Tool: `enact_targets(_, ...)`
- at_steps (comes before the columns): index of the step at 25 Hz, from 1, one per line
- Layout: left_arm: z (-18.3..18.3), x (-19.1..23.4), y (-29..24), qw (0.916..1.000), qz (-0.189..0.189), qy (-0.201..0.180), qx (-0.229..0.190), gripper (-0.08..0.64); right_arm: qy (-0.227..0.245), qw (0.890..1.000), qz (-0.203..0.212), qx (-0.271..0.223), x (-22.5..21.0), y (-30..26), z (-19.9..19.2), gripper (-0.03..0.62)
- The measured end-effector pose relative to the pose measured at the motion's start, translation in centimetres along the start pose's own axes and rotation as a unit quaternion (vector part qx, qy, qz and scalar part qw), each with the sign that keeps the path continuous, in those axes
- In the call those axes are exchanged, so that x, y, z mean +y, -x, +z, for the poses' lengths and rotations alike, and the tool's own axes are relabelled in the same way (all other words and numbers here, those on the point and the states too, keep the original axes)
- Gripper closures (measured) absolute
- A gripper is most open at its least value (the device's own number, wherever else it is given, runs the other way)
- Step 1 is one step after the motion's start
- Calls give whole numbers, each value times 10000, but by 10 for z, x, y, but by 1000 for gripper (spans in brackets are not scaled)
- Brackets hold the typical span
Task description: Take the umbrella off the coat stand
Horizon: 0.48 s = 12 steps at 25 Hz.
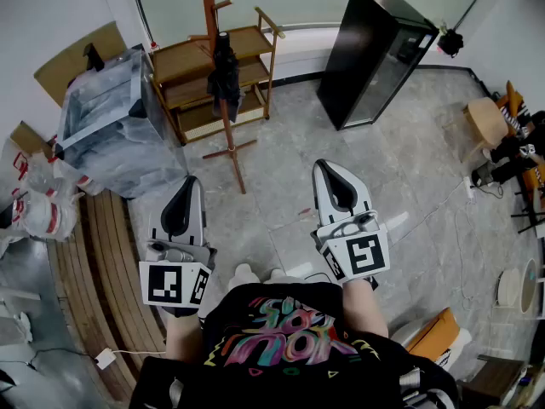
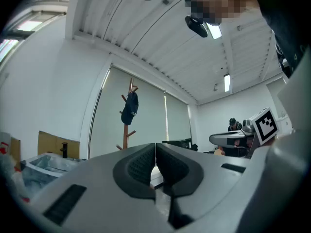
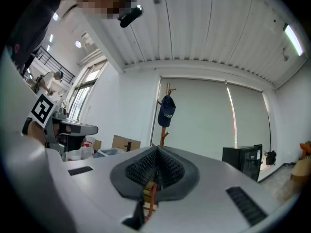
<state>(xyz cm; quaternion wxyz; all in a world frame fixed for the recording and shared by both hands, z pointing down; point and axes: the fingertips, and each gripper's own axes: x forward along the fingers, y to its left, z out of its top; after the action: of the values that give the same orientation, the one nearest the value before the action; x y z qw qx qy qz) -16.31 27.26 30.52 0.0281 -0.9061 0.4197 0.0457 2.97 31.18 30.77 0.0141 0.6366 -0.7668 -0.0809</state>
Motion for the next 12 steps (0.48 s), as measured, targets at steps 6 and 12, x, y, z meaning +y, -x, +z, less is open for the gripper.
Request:
enact_targets(6, 1, -22, 6, 10000, 60, -34, 5, 535, -201, 9997, -68, -104, -16, 23, -3, 578)
enact_targets(12, -2, -50, 17, 9997, 222, 85, -71, 535, -275, 9993, 184, -161, -26, 43, -11, 578)
